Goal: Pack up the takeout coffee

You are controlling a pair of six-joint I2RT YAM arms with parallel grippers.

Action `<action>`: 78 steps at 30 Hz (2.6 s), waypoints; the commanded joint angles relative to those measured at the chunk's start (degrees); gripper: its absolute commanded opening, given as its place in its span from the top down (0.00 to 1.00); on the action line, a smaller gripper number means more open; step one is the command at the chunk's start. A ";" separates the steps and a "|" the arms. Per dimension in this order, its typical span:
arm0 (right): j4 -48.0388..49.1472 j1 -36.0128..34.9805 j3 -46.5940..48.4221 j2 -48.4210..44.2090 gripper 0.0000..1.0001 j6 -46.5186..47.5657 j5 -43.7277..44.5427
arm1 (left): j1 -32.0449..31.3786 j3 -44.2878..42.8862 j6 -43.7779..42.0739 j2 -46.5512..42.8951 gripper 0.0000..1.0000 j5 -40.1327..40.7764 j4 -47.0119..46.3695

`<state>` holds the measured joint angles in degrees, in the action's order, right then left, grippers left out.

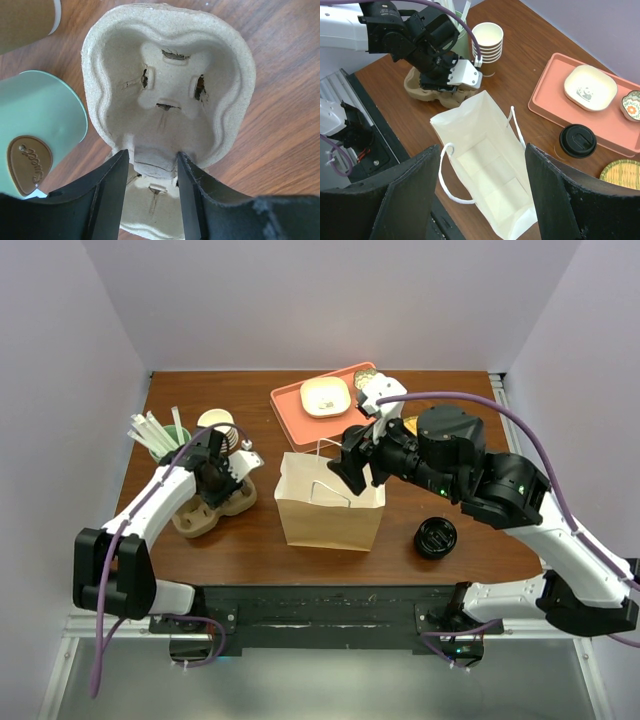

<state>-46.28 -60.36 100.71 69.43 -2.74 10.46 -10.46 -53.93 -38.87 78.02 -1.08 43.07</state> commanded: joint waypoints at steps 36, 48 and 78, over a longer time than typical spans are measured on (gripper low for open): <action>-0.04 -0.11 5.90 4.22 0.27 4.24 -2.46 | 3.60 -5.92 -1.03 5.83 0.50 -4.54 5.45; 0.23 -0.11 4.85 3.87 0.27 4.59 -2.99 | 3.43 -17.78 2.82 6.88 0.65 -6.38 8.87; 0.49 -0.11 1.86 -1.05 0.28 -0.16 -4.66 | 1.14 -7.50 10.66 5.30 0.58 -11.57 12.39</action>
<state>-46.70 -60.36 102.80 70.08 -1.54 6.33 -9.15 -61.71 -29.10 84.99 -10.50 56.14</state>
